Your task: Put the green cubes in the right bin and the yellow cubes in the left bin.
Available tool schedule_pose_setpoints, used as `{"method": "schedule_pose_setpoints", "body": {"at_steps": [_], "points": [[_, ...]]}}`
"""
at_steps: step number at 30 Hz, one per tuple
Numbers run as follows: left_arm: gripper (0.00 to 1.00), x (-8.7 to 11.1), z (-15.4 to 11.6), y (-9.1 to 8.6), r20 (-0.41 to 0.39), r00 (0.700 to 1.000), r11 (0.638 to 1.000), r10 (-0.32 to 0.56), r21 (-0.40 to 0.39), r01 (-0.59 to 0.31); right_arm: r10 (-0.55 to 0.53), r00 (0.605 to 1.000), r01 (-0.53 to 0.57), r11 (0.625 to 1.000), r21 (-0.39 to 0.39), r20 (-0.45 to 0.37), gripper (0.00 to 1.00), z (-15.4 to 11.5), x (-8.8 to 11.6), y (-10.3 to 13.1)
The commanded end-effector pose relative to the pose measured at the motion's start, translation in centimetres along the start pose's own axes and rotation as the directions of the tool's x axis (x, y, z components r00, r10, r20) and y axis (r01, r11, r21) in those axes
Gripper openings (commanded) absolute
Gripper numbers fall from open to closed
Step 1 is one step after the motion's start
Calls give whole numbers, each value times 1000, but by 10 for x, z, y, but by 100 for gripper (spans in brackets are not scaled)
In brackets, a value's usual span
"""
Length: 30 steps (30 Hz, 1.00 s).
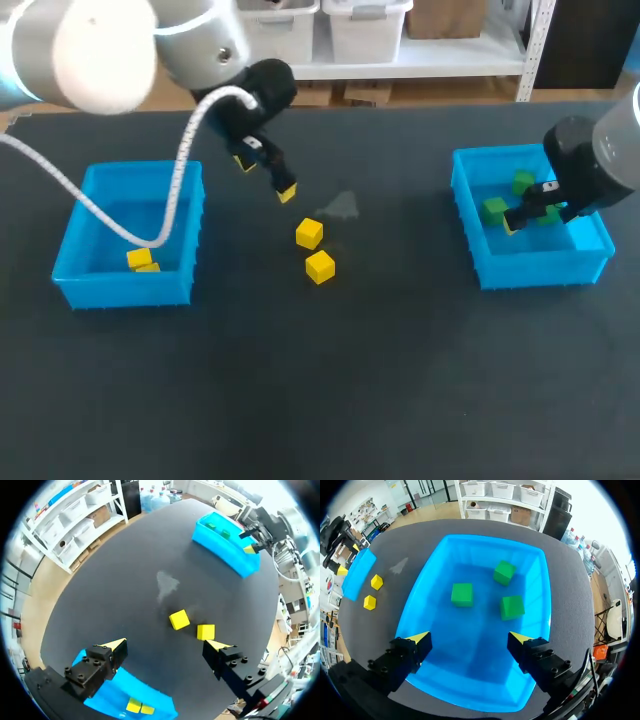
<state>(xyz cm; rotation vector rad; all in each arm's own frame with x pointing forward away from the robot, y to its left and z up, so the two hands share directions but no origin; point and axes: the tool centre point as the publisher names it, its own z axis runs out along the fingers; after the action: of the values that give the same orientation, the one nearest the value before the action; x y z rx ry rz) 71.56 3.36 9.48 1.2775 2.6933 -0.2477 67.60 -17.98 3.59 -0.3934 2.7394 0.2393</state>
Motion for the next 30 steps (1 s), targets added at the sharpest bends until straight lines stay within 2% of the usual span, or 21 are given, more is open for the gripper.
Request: {"method": "schedule_pose_setpoints", "body": {"at_steps": [1, 11, 22, 30], "points": [[100, -23, 17, 2, -78, 997, 1000, -6, -15, 5, 1, 1000, -1, 1000, 4, 4, 100, -1, 1, 1], [100, -30, 46, -10, -149, 985, 993, -90, -88, 77, 1, 1000, -1, 1000, 4, 4, 100, -1, 1, 1], [100, -21, 62, -21, -176, 964, 979, -200, -78, 189, 1, 1000, -1, 1000, 4, 4, 100, -1, 1, 1], [100, -13, 76, -22, -190, 944, 963, -268, -91, 255, 1, 1000, -1, 1000, 4, 4, 100, -1, 1, 1]]}}
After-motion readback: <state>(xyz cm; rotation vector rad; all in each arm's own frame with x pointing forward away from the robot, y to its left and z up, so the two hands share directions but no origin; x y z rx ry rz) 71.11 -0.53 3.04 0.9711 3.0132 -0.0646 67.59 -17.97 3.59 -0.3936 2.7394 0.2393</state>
